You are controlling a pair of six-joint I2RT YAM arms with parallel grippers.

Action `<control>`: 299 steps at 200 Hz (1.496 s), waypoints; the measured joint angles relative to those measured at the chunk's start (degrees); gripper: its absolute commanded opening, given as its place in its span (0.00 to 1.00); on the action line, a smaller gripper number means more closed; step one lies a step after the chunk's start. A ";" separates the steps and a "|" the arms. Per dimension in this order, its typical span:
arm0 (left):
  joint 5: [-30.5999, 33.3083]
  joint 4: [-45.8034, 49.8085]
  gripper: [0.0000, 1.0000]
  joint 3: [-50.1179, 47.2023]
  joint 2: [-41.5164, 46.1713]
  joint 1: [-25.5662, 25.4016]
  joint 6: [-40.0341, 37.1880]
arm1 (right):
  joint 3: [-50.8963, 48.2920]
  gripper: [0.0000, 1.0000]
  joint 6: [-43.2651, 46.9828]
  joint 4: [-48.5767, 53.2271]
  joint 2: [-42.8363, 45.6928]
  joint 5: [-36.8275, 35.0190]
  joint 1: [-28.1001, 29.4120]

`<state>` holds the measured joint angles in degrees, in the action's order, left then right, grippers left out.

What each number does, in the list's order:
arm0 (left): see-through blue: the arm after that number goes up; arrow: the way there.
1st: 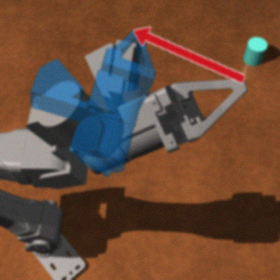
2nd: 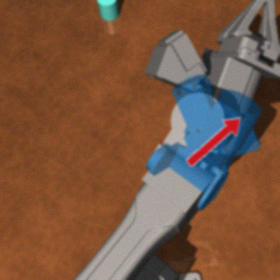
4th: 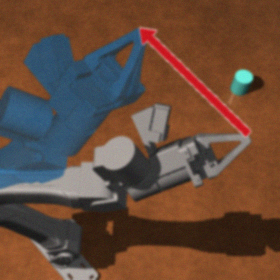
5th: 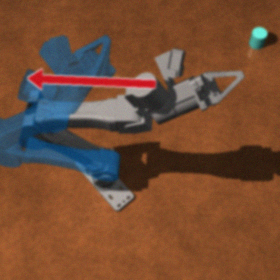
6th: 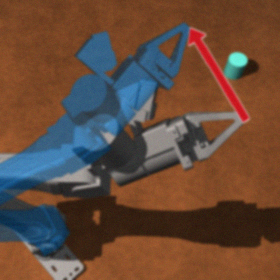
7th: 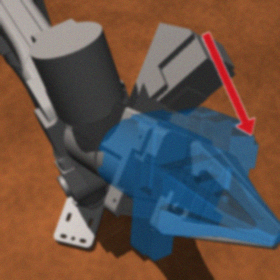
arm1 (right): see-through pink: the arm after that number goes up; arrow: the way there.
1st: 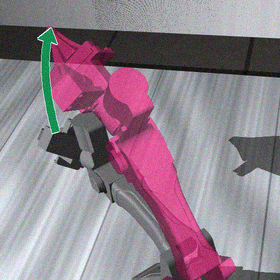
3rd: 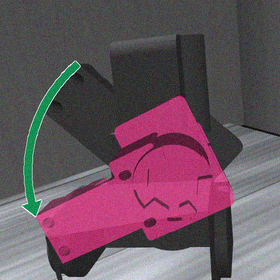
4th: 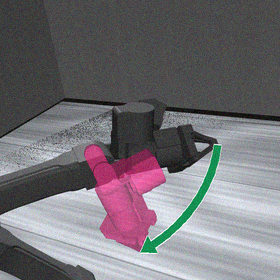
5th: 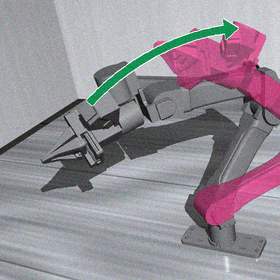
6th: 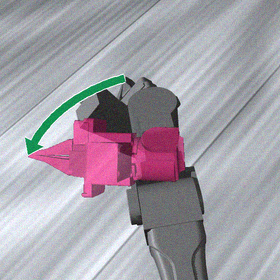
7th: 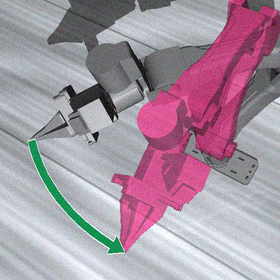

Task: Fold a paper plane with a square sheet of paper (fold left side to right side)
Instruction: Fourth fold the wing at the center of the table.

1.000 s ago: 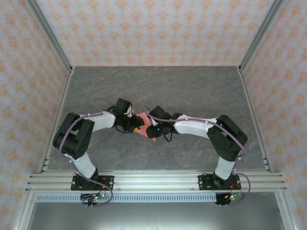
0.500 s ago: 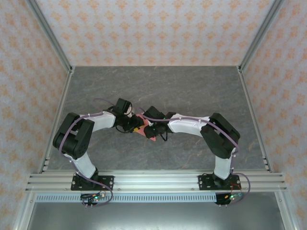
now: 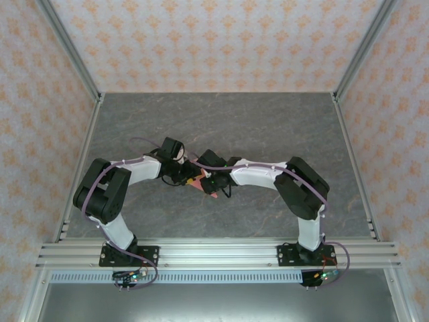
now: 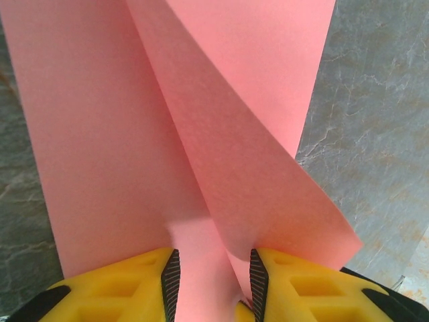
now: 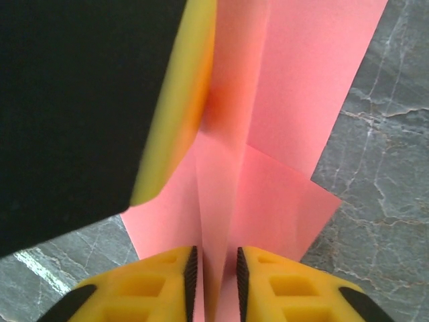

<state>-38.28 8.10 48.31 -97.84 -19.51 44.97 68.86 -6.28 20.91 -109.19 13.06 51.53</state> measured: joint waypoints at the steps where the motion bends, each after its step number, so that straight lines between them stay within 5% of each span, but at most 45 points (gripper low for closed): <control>1: 0.00 0.00 0.36 0.00 0.00 0.00 0.00 | 0.00 0.19 -0.11 0.00 0.00 0.00 0.00; 70: 1.09 0.63 0.36 -0.02 2.12 0.00 -0.04 | 0.11 0.05 0.13 0.11 0.00 1.07 -0.07; 299: 1.20 1.07 0.36 0.00 -0.20 0.00 -0.04 | -1.27 0.03 -1.18 -1.86 0.37 10.38 -2.71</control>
<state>-37.08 9.17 48.31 -98.04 -19.51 44.93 67.59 -7.46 19.05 -108.81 23.44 48.82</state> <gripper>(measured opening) 0.357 0.048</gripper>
